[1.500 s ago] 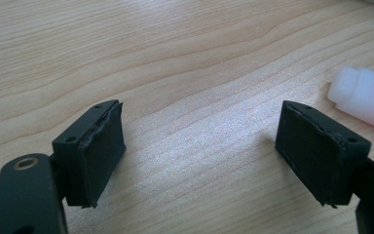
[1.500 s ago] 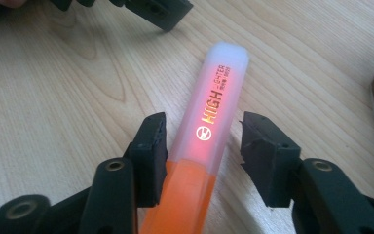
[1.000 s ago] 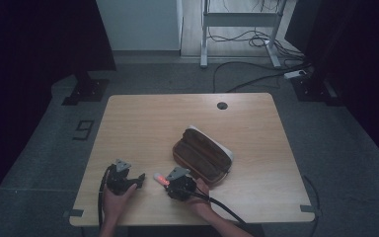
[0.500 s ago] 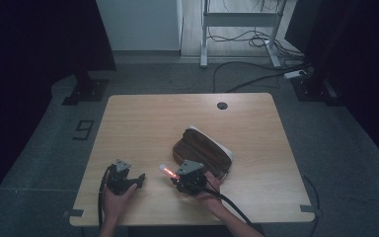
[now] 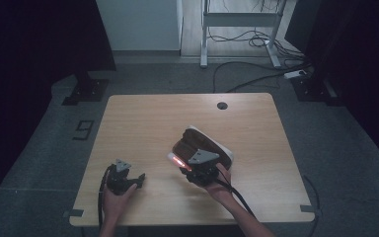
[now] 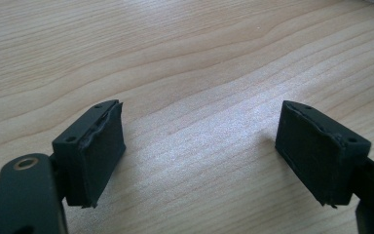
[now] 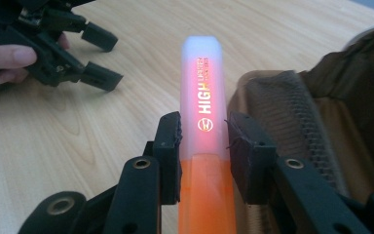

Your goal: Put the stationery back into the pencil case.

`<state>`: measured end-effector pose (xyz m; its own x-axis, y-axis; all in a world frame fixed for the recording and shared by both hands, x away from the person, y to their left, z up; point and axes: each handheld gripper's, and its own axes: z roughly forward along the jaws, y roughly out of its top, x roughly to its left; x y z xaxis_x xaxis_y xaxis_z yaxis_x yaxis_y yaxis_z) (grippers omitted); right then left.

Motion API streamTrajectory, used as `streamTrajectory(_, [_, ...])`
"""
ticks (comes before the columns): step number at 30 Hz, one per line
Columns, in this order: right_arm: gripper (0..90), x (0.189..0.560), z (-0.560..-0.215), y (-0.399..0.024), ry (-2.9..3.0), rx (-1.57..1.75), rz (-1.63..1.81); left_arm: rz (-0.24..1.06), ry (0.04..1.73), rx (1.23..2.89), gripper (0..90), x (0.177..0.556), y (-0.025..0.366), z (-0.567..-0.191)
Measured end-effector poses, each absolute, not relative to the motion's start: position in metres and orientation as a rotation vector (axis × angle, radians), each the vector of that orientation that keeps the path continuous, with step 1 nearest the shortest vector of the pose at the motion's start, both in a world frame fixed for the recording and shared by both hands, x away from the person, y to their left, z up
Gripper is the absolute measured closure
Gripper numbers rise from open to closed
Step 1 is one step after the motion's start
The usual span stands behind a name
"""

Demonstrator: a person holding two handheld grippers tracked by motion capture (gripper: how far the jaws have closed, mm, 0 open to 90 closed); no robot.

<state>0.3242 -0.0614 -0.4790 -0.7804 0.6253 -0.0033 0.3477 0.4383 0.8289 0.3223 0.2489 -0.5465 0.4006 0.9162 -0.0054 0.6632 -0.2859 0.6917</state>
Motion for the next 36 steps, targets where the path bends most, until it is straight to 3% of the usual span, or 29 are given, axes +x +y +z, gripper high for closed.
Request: streamTrajectory(36, [65.4, 0.352, -0.451, -0.109, 2.274, 0.926, 1.266, 0.533, 1.342, 2.047, 17.7, 0.322, 0.249, -0.546])
